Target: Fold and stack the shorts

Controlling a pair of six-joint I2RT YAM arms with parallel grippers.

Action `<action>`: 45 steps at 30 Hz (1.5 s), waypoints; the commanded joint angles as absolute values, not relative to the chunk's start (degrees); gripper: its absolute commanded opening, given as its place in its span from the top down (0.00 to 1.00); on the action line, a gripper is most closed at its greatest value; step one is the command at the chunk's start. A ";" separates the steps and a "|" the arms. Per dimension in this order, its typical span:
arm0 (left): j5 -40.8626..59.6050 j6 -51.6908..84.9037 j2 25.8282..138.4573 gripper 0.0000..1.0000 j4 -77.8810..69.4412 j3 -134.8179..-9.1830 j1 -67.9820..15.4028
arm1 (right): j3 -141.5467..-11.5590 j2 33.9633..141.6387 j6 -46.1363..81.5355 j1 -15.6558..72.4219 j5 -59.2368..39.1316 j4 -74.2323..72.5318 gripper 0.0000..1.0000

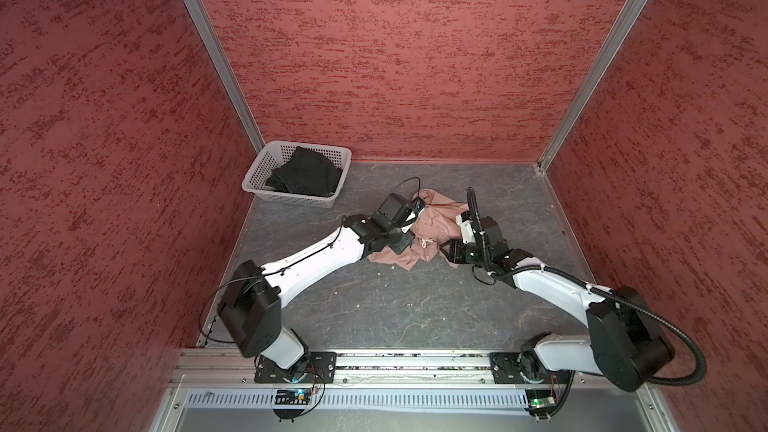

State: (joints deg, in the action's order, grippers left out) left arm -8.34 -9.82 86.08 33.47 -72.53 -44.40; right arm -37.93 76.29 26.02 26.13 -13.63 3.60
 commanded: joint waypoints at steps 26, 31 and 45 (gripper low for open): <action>-7.20 -0.05 76.97 1.00 42.98 -81.19 -37.28 | -39.09 78.91 9.37 59.89 40.92 5.33 0.24; -3.58 0.79 75.44 1.00 42.96 -80.45 -34.69 | -39.59 84.24 4.83 59.85 42.39 -0.74 0.19; -2.15 0.26 74.27 1.00 43.26 -79.21 -32.96 | -40.68 92.34 -0.54 58.32 45.68 -20.49 0.26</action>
State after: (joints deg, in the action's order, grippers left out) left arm -3.05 0.19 75.40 43.77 -79.46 -33.32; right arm -38.96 92.53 1.96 58.89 44.21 -11.86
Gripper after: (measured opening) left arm 0.062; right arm 0.748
